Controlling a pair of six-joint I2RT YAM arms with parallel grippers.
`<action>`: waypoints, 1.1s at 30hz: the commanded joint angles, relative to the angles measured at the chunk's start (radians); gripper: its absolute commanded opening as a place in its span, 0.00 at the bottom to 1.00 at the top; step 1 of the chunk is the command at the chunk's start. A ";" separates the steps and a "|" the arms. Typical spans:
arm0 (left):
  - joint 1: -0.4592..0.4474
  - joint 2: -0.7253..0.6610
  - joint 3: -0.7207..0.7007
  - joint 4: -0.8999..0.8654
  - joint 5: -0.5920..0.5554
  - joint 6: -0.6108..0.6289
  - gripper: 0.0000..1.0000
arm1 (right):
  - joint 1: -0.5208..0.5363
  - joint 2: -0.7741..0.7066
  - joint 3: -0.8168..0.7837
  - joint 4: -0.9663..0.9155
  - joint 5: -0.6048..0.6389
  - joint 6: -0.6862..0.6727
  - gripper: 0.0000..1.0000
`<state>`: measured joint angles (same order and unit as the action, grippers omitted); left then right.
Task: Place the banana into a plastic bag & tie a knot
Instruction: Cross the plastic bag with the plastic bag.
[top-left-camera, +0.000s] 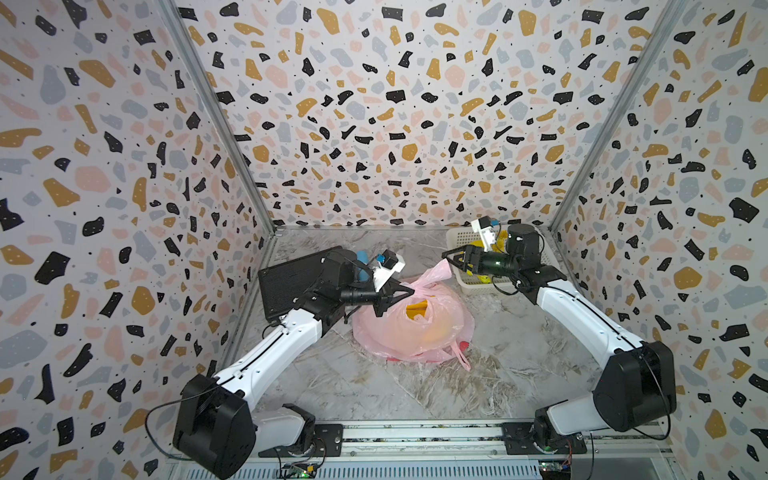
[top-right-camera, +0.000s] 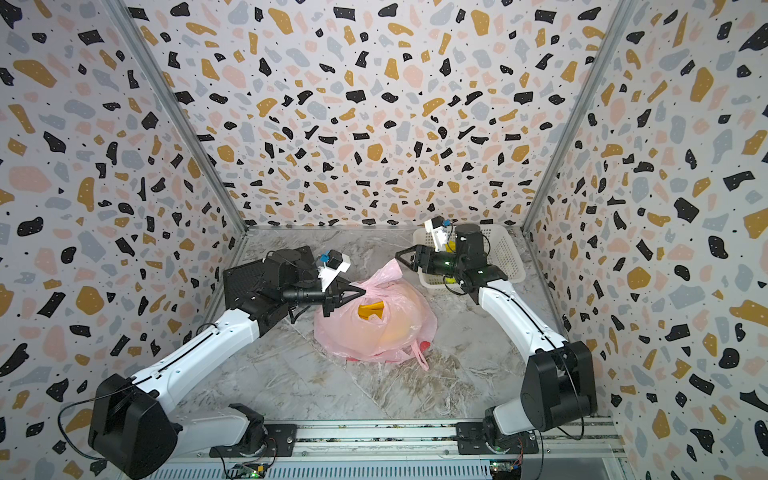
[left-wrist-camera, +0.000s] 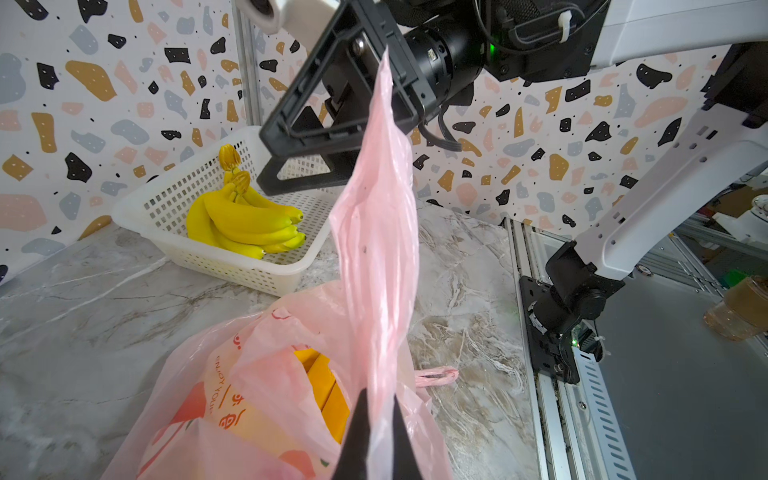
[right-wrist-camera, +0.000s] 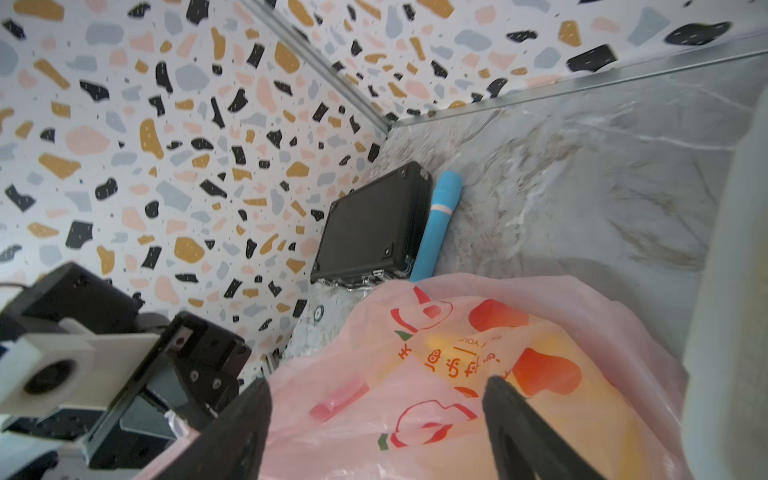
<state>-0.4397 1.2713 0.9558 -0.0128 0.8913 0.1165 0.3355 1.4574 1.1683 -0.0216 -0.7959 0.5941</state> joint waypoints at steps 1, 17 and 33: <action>0.007 0.020 0.010 0.027 0.054 0.011 0.00 | 0.036 -0.018 0.055 0.052 -0.106 -0.030 0.73; 0.030 0.059 0.052 -0.007 0.135 0.031 0.00 | 0.131 -0.026 0.076 -0.174 -0.168 -0.251 0.50; 0.032 0.062 0.063 -0.029 0.132 0.025 0.00 | 0.172 -0.061 0.063 -0.234 -0.161 -0.359 0.67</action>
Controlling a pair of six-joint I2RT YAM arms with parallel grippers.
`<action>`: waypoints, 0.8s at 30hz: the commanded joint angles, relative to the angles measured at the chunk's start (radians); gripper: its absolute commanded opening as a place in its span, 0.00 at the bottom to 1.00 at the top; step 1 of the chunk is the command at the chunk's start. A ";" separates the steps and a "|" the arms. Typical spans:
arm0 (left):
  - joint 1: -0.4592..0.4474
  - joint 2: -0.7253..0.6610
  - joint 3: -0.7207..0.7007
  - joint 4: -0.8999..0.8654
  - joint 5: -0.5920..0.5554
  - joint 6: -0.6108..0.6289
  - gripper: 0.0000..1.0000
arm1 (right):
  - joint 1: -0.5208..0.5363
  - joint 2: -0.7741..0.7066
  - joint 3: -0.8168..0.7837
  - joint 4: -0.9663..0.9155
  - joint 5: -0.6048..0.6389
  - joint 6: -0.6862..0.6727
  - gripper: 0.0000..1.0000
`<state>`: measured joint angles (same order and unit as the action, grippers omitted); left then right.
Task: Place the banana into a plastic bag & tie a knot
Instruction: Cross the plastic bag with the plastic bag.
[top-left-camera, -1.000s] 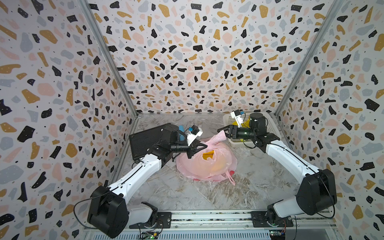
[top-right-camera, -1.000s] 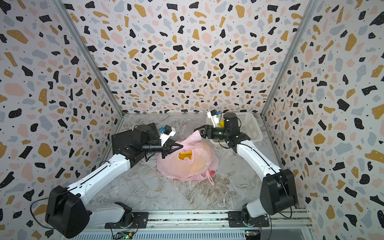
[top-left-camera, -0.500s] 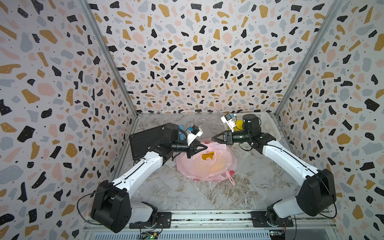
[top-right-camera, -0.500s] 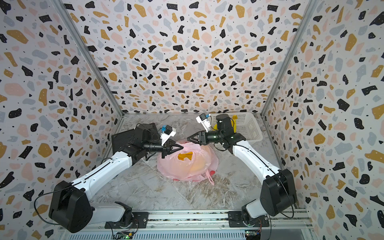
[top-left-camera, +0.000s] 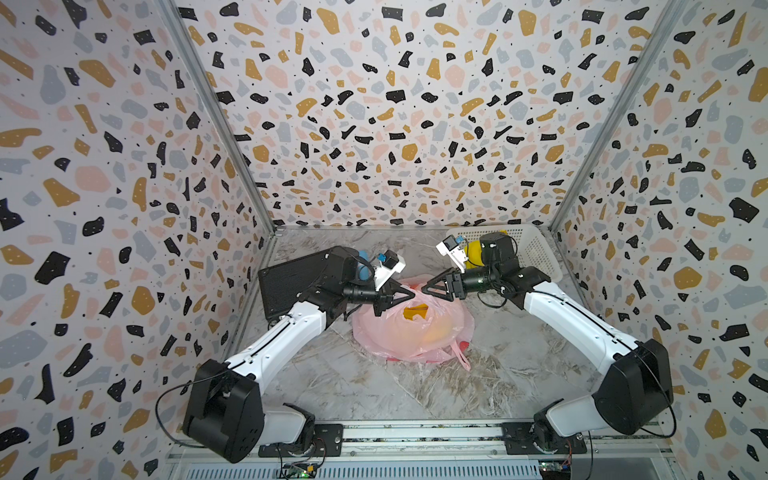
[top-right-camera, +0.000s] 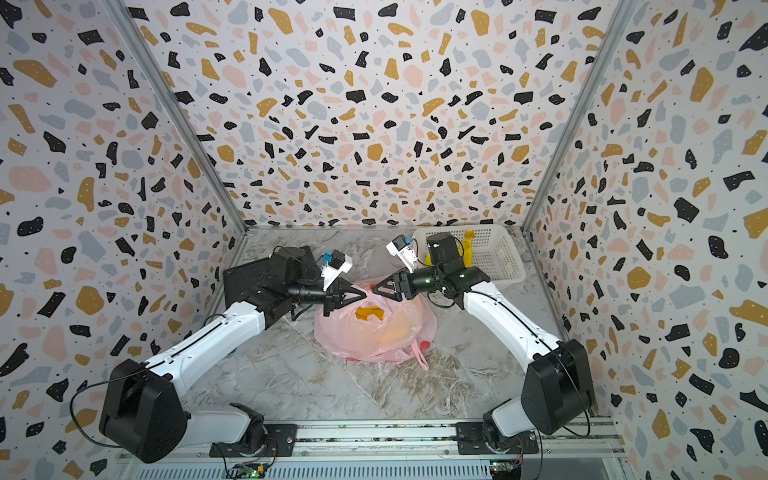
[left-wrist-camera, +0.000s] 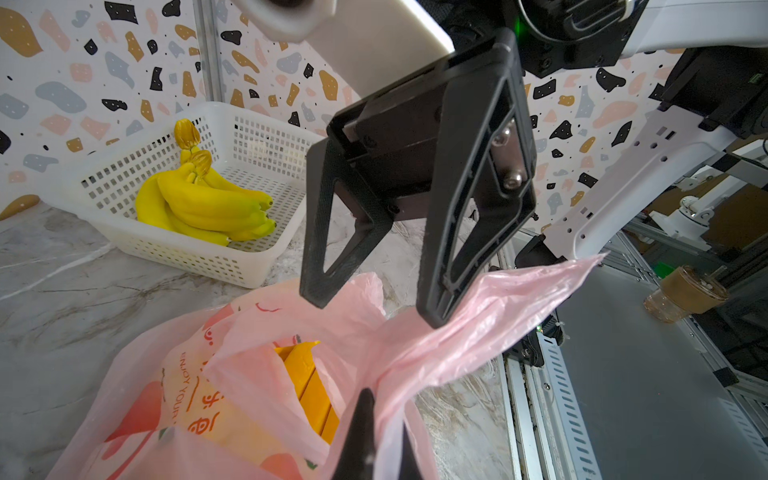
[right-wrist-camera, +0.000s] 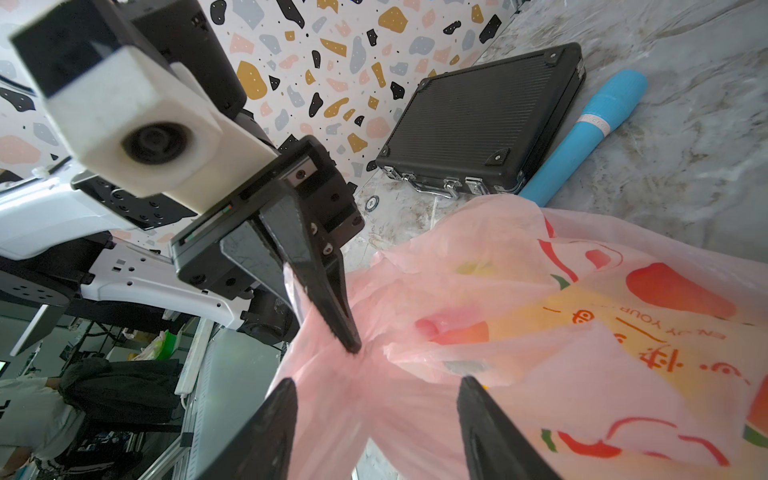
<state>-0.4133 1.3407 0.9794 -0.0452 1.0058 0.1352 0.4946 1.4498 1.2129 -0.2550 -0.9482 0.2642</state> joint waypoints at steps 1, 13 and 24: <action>0.005 -0.013 0.038 -0.006 0.015 0.009 0.00 | 0.018 -0.057 0.015 0.003 -0.011 -0.032 0.68; 0.005 -0.039 0.053 -0.054 0.002 0.028 0.00 | 0.064 -0.052 0.022 -0.127 0.070 -0.169 0.70; 0.007 -0.053 0.041 -0.053 0.007 0.021 0.00 | -0.053 -0.260 -0.129 0.238 0.214 0.111 1.00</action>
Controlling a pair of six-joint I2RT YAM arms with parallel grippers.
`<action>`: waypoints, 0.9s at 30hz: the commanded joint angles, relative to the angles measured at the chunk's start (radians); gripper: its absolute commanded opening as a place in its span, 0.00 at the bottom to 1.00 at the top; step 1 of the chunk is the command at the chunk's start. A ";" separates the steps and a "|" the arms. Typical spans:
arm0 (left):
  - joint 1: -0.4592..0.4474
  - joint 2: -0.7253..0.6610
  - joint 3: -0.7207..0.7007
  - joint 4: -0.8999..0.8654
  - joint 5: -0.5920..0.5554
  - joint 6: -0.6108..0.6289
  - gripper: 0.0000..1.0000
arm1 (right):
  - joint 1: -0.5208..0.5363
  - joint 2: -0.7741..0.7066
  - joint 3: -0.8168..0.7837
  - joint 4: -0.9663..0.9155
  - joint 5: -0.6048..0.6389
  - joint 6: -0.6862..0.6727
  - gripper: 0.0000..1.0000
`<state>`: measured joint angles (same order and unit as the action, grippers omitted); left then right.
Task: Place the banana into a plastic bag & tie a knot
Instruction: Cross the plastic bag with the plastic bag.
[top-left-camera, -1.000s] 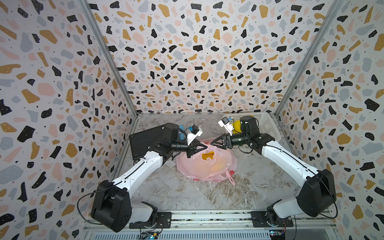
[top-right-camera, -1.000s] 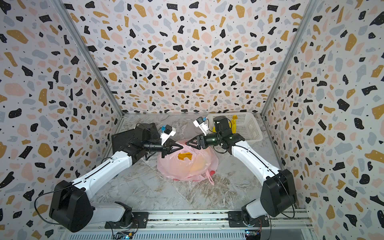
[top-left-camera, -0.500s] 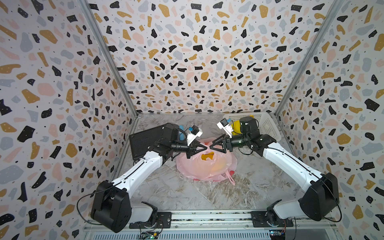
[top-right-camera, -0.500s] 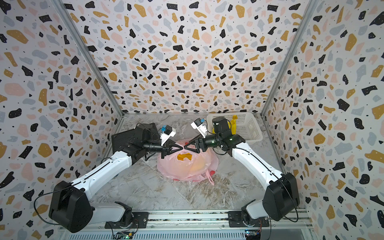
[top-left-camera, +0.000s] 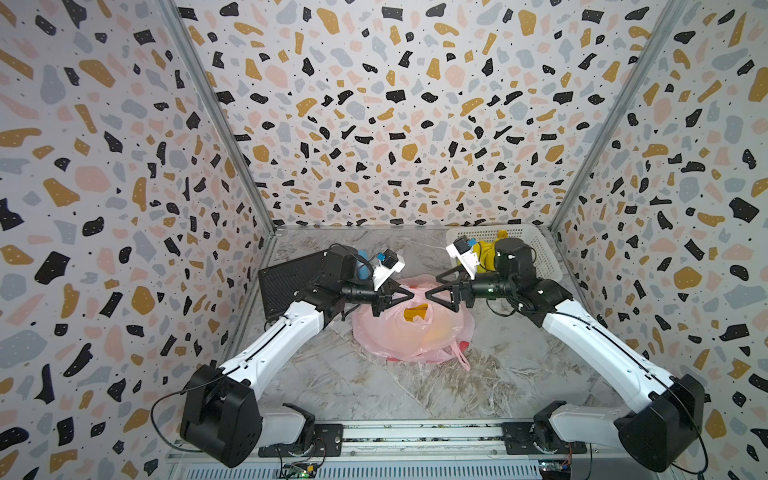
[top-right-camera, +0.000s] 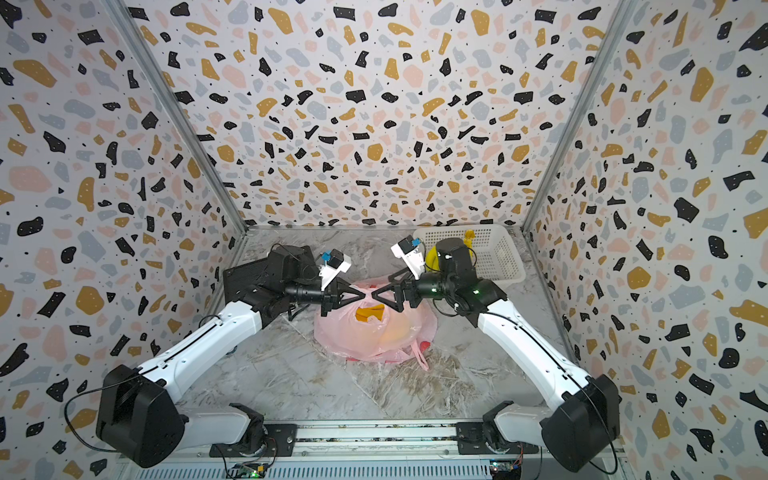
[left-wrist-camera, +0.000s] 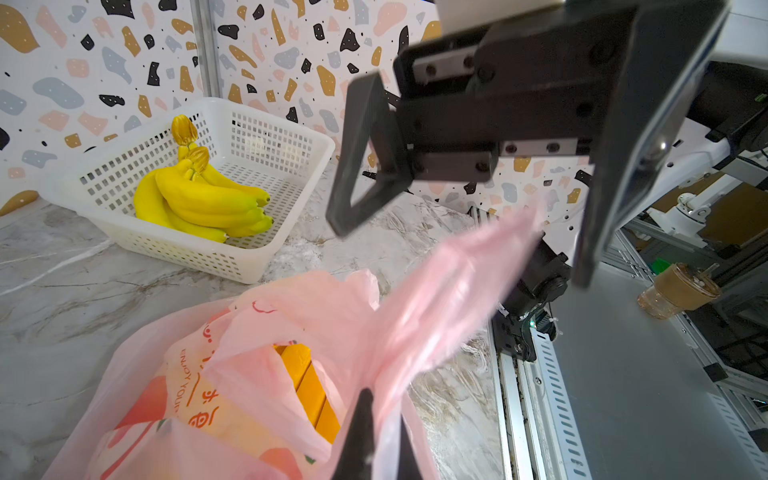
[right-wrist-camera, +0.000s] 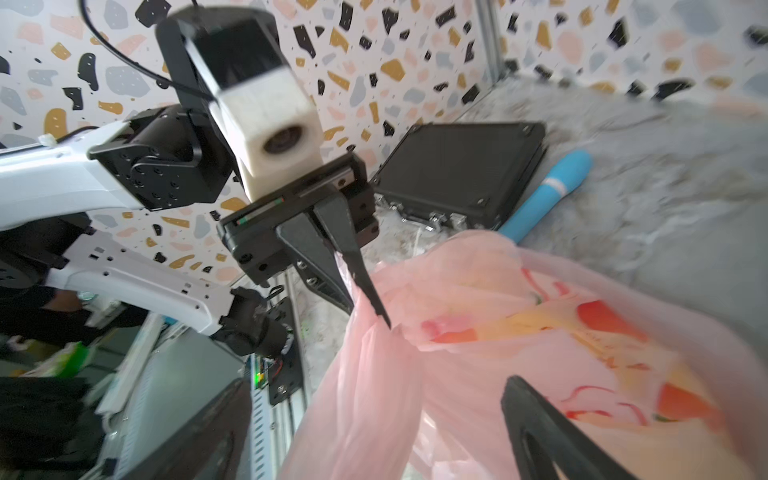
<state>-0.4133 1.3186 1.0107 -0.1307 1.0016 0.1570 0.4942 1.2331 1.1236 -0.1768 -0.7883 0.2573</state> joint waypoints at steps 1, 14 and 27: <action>0.007 -0.032 0.005 0.038 0.014 -0.006 0.00 | -0.078 -0.059 -0.065 0.208 0.067 0.155 1.00; 0.007 -0.040 -0.041 0.148 0.024 -0.079 0.00 | -0.129 0.076 -0.048 0.187 0.038 0.244 0.82; 0.007 -0.063 -0.062 0.152 0.020 -0.094 0.00 | -0.243 0.038 -0.056 0.047 0.271 0.293 1.00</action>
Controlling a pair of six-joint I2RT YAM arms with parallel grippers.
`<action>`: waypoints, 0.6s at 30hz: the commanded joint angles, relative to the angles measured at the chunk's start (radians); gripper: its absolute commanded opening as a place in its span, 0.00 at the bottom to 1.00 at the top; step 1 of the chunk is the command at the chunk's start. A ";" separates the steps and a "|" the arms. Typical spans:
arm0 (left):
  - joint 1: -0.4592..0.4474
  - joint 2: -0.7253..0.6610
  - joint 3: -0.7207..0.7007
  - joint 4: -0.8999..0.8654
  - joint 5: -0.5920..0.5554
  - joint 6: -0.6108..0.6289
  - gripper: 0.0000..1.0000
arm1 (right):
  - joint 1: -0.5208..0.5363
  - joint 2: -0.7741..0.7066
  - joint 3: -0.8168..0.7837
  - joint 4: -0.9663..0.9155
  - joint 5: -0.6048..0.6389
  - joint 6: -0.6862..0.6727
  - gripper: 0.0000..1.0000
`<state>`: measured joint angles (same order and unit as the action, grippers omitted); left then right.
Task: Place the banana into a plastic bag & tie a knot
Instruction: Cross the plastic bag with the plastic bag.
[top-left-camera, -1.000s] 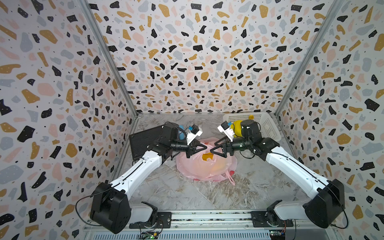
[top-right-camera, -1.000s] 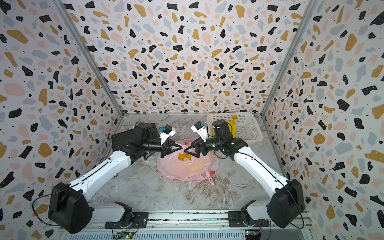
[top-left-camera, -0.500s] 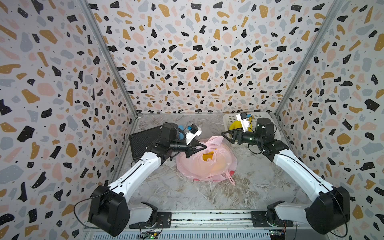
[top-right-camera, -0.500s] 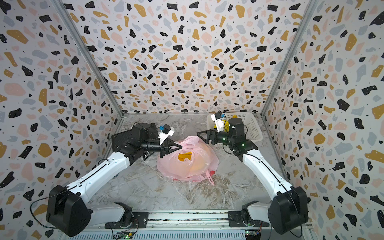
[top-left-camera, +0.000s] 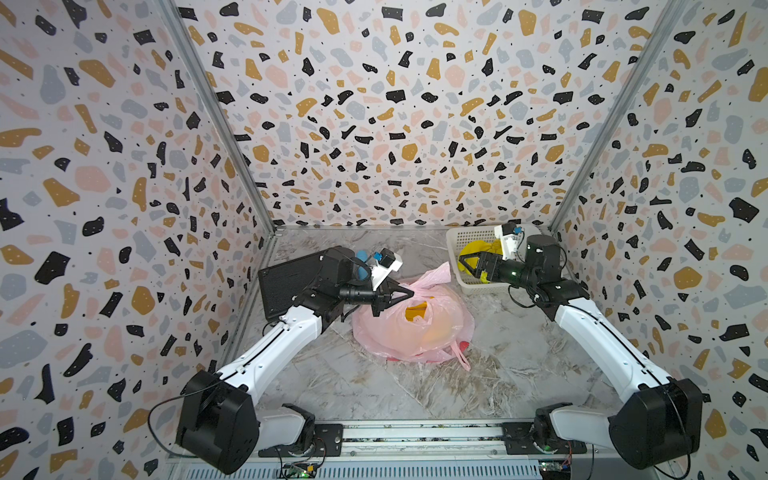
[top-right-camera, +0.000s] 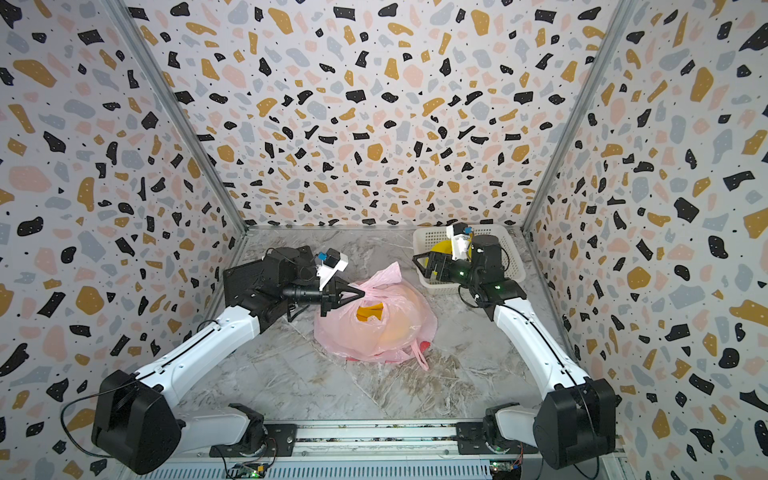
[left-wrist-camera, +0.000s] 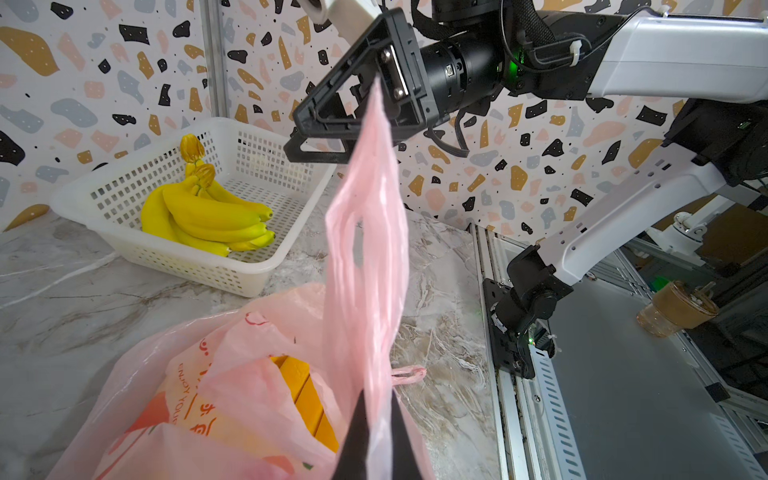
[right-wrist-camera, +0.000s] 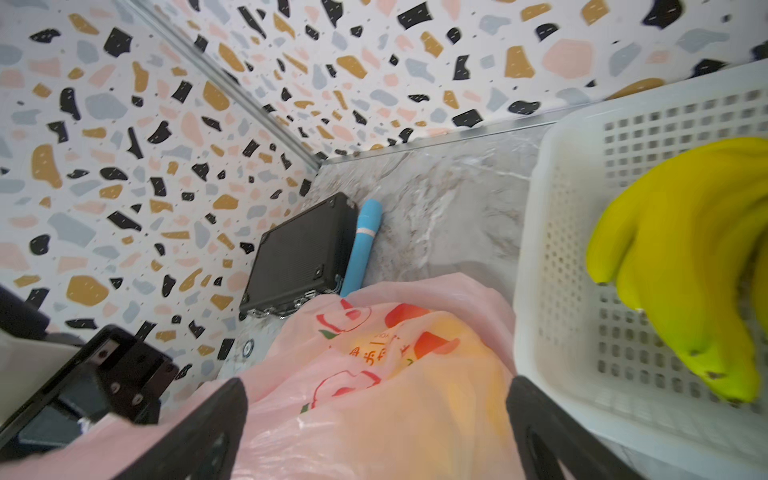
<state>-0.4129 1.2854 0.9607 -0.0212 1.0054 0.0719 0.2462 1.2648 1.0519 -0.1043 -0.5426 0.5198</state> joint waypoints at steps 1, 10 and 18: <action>0.006 -0.032 -0.014 0.044 0.017 -0.010 0.00 | 0.005 0.027 0.014 0.004 -0.019 0.048 0.99; 0.006 -0.024 -0.025 0.094 0.032 -0.035 0.00 | 0.111 0.114 0.071 0.166 -0.302 0.069 0.85; 0.006 0.000 -0.038 0.171 0.059 -0.083 0.00 | 0.158 0.113 0.049 0.306 -0.410 0.111 0.79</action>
<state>-0.4114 1.2770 0.9318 0.0723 1.0264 0.0101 0.3988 1.4055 1.0744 0.1020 -0.8803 0.6003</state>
